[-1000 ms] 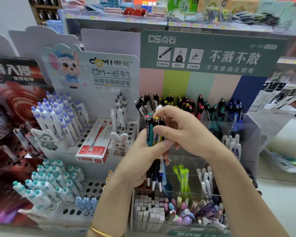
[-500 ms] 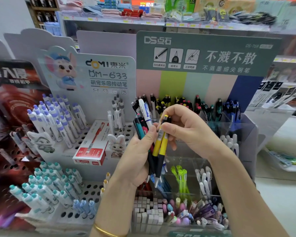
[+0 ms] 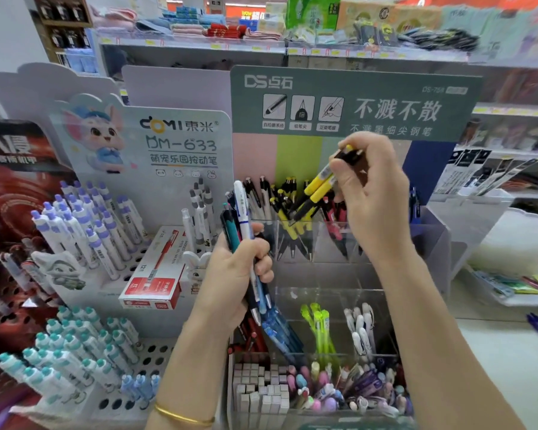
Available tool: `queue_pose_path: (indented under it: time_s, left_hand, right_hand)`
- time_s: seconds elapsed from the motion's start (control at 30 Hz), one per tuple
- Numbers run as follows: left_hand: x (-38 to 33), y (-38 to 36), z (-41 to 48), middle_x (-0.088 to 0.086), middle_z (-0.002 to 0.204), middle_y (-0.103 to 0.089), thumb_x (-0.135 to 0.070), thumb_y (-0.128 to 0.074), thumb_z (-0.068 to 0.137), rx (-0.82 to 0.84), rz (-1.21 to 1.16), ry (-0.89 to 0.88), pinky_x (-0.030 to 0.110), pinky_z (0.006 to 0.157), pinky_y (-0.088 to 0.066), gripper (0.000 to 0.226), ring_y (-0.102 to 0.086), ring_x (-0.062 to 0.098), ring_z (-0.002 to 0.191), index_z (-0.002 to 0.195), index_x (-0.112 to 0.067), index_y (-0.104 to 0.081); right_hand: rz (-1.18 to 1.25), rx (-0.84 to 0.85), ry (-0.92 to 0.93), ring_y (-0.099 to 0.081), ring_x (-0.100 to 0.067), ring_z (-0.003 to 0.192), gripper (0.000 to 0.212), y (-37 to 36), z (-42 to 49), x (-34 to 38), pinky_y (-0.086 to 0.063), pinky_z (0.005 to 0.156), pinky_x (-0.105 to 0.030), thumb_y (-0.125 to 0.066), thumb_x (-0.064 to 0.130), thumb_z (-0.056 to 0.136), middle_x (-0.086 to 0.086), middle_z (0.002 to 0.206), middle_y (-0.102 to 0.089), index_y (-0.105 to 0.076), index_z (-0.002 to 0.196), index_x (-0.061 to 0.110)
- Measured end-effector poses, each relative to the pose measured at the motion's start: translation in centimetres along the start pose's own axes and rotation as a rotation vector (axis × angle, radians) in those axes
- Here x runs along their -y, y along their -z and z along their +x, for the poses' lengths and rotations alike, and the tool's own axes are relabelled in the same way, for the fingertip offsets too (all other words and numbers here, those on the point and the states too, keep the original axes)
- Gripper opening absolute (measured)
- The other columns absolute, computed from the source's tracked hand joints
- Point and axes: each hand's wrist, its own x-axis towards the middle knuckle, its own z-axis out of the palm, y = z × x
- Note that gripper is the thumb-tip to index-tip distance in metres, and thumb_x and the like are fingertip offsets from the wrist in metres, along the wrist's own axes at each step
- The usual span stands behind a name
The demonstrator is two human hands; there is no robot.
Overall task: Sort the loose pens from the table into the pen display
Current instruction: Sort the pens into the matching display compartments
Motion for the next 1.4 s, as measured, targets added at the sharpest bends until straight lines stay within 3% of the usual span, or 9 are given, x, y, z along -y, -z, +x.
queue_pose_path:
  time_s: [0.23, 0.43, 0.7, 0.8, 0.97, 1.07, 1.17, 1.3, 1.4]
  left_hand:
    - [0.1, 0.7, -0.6, 0.0, 0.069, -0.045, -0.011, -0.053, 0.087, 0.234, -0.152, 0.071, 0.02, 0.049, -0.041, 0.028, -0.04, 0.008, 0.052, 0.115, -0.011, -0.048]
    - [0.2, 1.2, -0.9, 0.009, 0.087, -0.058, 0.002, -0.054, 0.083, 0.35, -0.291, 0.115, 0.024, 0.055, -0.047, 0.043, -0.05, 0.012, 0.06, 0.123, -0.011, -0.045]
    - [0.2, 1.7, -1.0, 0.01, 0.092, -0.059, -0.004, -0.06, 0.078, 0.368, -0.348, 0.149, 0.025, 0.058, -0.048, 0.04, -0.054, 0.014, 0.067, 0.118, -0.006, -0.062]
    - [0.3, 1.9, -1.2, 0.007, 0.09, -0.059, -0.007, -0.062, 0.077, 0.353, -0.302, 0.141, 0.023, 0.058, -0.048, 0.031, -0.056, 0.013, 0.069, 0.106, -0.008, -0.072]
    - [0.7, 2.5, -1.2, 0.01, 0.1, -0.065, -0.007, -0.077, 0.076, 0.377, -0.28, 0.152, 0.025, 0.061, -0.05, 0.056, -0.06, 0.015, 0.073, 0.128, -0.008, -0.056]
    - [0.9, 2.4, -1.5, 0.011, 0.1, -0.064, -0.004, -0.068, 0.084, 0.382, -0.196, 0.156, 0.025, 0.061, -0.049, 0.05, -0.057, 0.015, 0.072, 0.13, -0.005, -0.048]
    - [1.1, 2.1, -2.0, 0.007, 0.085, -0.066, -0.002, -0.061, 0.087, 0.35, -0.004, 0.148, 0.025, 0.059, -0.048, 0.03, -0.057, 0.015, 0.068, 0.115, -0.002, -0.05]
    - [1.9, 2.5, -2.9, 0.01, 0.087, -0.064, -0.011, -0.066, 0.087, 0.37, 0.006, 0.186, 0.025, 0.057, -0.049, 0.029, -0.057, 0.015, 0.065, 0.11, -0.002, -0.051]
    - [2.6, 3.6, -3.7, 0.012, 0.091, -0.062, -0.023, -0.073, 0.084, 0.437, -0.094, 0.235, 0.023, 0.057, -0.048, 0.041, -0.055, 0.014, 0.063, 0.114, -0.004, -0.052]
  right_hand:
    - [-0.198, 0.001, 0.238, -0.058, -0.027, 0.083, 0.018, -1.4, -0.1, 0.1, -0.047, 0.076, -0.03, -0.055, 0.004, 0.092, -0.017, 0.093, -0.061, -0.055, 0.105, -0.008]
    - [-0.321, 0.197, 0.196, -0.06, -0.034, 0.076, 0.018, -4.0, 0.0, -1.1, -0.053, 0.064, -0.045, -0.062, -0.001, 0.083, -0.018, 0.086, -0.062, -0.058, 0.1, -0.005]
    - [-0.685, 0.209, 0.197, -0.057, -0.028, 0.069, 0.02, -5.9, -1.0, -2.1, -0.047, 0.054, -0.029, -0.081, 0.004, 0.067, -0.008, 0.08, -0.065, -0.068, 0.082, 0.006]
    - [-0.791, 0.183, 0.225, -0.055, -0.026, 0.068, 0.03, -5.8, -1.8, -2.7, -0.047, 0.051, -0.029, -0.08, 0.004, 0.066, -0.005, 0.086, -0.068, -0.071, 0.094, 0.012]
    - [-0.339, 0.094, 0.034, -0.057, -0.019, 0.095, 0.038, -3.6, -2.3, 0.4, -0.045, 0.085, -0.025, -0.059, -0.001, 0.087, -0.011, 0.114, -0.064, -0.059, 0.125, 0.004]
    - [0.034, 0.242, -0.197, -0.054, -0.003, 0.083, 0.024, -1.9, -2.7, 3.2, -0.046, 0.08, -0.017, -0.058, 0.019, 0.093, 0.006, 0.097, -0.061, -0.065, 0.115, 0.01]
    - [0.071, 0.529, -0.358, -0.053, -0.001, 0.08, 0.031, -1.6, -3.7, 4.1, -0.048, 0.075, -0.021, -0.068, 0.034, 0.085, 0.014, 0.093, -0.054, -0.066, 0.111, 0.018]
    - [0.283, 0.623, -0.578, -0.062, -0.013, 0.058, 0.018, -1.1, -4.6, 4.1, -0.054, 0.058, -0.031, -0.072, 0.021, 0.084, -0.004, 0.087, -0.069, -0.067, 0.1, 0.013]
    - [0.454, 0.696, -0.729, -0.065, -0.004, 0.064, 0.016, -0.5, -5.1, 3.9, -0.05, 0.061, -0.018, -0.068, 0.011, 0.086, 0.004, 0.079, -0.071, -0.069, 0.102, 0.01]
